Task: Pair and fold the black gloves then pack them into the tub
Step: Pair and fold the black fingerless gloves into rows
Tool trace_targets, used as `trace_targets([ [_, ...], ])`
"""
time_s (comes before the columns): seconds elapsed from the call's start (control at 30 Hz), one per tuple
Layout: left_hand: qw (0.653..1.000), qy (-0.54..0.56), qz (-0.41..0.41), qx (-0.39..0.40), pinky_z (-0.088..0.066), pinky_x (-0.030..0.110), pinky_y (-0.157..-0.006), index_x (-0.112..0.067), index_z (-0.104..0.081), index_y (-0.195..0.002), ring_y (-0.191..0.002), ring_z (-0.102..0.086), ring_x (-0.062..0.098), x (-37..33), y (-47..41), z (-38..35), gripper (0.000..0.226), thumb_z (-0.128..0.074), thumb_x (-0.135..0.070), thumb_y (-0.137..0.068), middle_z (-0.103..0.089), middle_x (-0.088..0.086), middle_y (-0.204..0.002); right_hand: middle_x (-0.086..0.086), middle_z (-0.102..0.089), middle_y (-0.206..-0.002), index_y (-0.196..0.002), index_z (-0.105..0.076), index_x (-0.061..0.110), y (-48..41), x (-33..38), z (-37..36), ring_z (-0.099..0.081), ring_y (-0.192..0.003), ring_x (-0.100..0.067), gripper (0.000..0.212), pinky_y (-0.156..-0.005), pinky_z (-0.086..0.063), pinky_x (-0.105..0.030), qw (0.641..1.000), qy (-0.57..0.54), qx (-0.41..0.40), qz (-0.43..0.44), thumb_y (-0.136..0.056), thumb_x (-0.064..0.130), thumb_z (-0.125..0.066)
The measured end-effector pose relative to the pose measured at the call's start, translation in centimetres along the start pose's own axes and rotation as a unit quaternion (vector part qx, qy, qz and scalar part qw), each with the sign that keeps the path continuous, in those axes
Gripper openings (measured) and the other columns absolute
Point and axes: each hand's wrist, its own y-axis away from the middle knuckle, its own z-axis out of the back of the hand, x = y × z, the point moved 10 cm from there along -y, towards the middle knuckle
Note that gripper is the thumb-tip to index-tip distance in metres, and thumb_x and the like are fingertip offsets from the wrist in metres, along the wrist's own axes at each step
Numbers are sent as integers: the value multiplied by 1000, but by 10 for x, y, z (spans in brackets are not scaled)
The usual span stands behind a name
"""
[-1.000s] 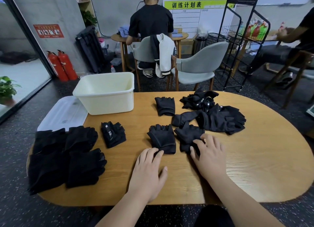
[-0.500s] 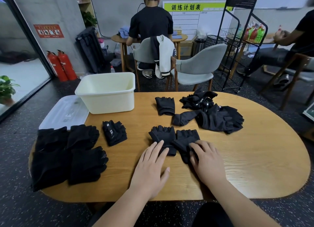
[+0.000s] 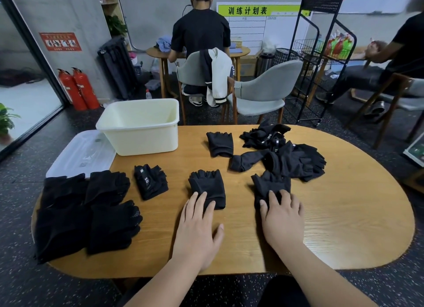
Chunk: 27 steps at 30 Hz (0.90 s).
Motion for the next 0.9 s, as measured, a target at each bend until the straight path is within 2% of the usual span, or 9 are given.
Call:
trace_targets([
  [0.07, 1000, 0, -13, -9, -1, 42, -133, -28, -20, -167, -162, 12, 17, -2, 0, 2, 67, -22, -58, -106, 1, -4, -176, -15, -48, -153, -145, -57, 17, -10, 8, 8, -34, -144, -39, 52, -118, -34, -56, 1000, -16, -19, 9, -108, 47, -38],
  [0.13, 1000, -2, -27, -9, 1, 40, -132, -28, -20, -167, -162, 7, 16, -4, 0, 2, 66, -22, -57, -107, -4, -6, -176, -12, -39, -162, -152, -50, 23, -23, 32, 12, -28, -151, -36, 52, -124, -28, -54, 997, -22, -13, 74, -109, 49, -37],
  [0.23, 1000, 4, -31, 0, 1, 38, -133, -31, -16, -167, -161, 5, 13, -5, -1, -1, 65, -23, -56, -108, -5, -8, -175, -7, -21, -173, -157, -41, 34, -42, 70, 1, -15, -159, -34, 57, -129, -17, -54, 982, 0, 54, 182, -109, 59, -25],
  [0.33, 1000, 19, -24, 5, -2, 38, -133, -33, -15, -167, -161, 3, 12, -4, -3, -1, 65, -25, -57, -108, -4, -10, -175, -4, -2, -177, -162, -32, 36, -60, 89, -14, -2, -161, -34, 65, -129, -11, -55, 965, 37, 129, 223, -107, 67, -15],
  [0.47, 999, 32, -23, 12, -8, 39, -133, -34, -17, -166, -161, 2, 12, -4, -4, -2, 65, -26, -58, -107, -5, -11, -174, 1, -8, -176, -164, -31, 27, -82, 93, -26, -1, -161, -31, 71, -130, -8, -53, 954, 32, 211, 211, -107, 67, -17],
  [0.6, 999, 36, -25, 17, -9, 39, -133, -35, -17, -166, -160, 4, 11, -3, -5, -3, 65, -26, -59, -106, -4, -13, -174, 3, -30, -169, -162, -34, 22, -100, 96, 2, -20, -156, -26, 66, -128, -18, -45, 972, -46, 118, 197, -108, 60, -27],
  [0.73, 999, 37, -28, 18, -9, 39, -133, -34, -17, -166, -160, 4, 12, -3, -5, -5, 65, -26, -58, -107, -4, -12, -173, 9, -40, -162, -159, -41, 25, -85, 71, 40, -32, -149, -13, 55, -121, -30, -37, 948, -311, 3, 72, -110, 48, -43],
  [0.83, 999, 33, -29, 17, -10, 40, -133, -33, -19, -166, -160, 2, 12, -3, -5, -6, 64, -25, -58, -107, -6, -11, -173, 5, -64, -135, -138, -64, 22, -52, 50, 39, -52, -132, -22, 40, -112, -43, -43, 962, -262, -60, 43, -109, 42, -43],
  [0.9, 999, 32, -30, 19, -12, 41, -132, -32, -20, -165, -160, 0, 13, -2, -4, -8, 64, -26, -58, -107, -7, -10, -173, 3, -67, -115, -116, -73, 22, -33, 41, 28, -57, -115, -25, 29, -102, -47, -44, 978, -183, -83, 59, -105, 36, -50],
])
